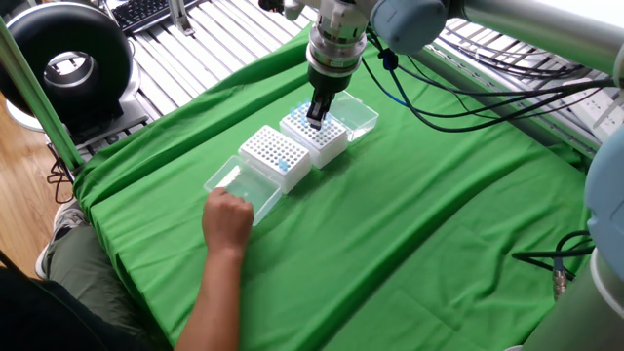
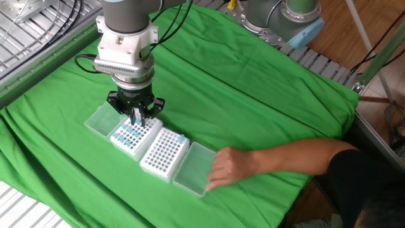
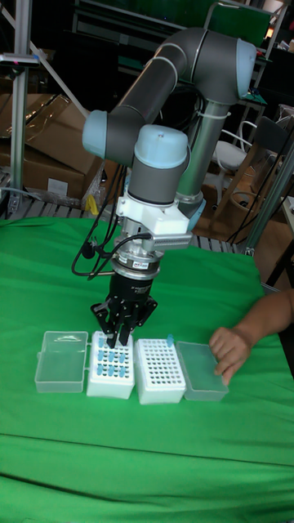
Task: Insert a medium pipette tip into the holder for medium pipette tips
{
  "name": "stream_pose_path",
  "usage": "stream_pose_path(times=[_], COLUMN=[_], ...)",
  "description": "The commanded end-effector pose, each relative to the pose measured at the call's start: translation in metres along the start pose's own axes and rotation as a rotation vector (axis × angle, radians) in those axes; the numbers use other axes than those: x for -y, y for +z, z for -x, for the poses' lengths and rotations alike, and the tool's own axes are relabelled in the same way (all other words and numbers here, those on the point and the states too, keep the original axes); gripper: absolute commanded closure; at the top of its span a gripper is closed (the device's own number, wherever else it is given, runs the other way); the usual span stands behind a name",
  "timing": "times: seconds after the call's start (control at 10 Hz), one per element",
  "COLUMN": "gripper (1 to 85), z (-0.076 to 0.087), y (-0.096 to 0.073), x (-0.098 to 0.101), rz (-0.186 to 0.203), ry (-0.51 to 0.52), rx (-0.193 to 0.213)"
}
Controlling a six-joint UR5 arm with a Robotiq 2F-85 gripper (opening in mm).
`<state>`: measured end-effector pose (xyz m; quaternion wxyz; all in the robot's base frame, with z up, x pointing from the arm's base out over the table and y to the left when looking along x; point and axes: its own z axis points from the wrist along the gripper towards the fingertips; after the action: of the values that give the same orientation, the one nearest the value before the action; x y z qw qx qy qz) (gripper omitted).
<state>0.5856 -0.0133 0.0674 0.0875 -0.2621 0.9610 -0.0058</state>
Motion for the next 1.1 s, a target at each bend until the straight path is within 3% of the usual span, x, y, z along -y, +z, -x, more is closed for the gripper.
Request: stream_pose_path(times=[0.0,0.2,0.4,1.0], gripper=[60.7,76.7,82.0,84.3], z=[0.003,0.000,0.001,-0.006], y=[0.002,0.002,0.002,-0.009], x=[-0.001,0.001,0.001,0.004], rz=[0.010,0.003,0.003,-0.006], ry=[0.015,0.031,0.038,0.042], rx=[0.018,0.003,0.009,-0.039])
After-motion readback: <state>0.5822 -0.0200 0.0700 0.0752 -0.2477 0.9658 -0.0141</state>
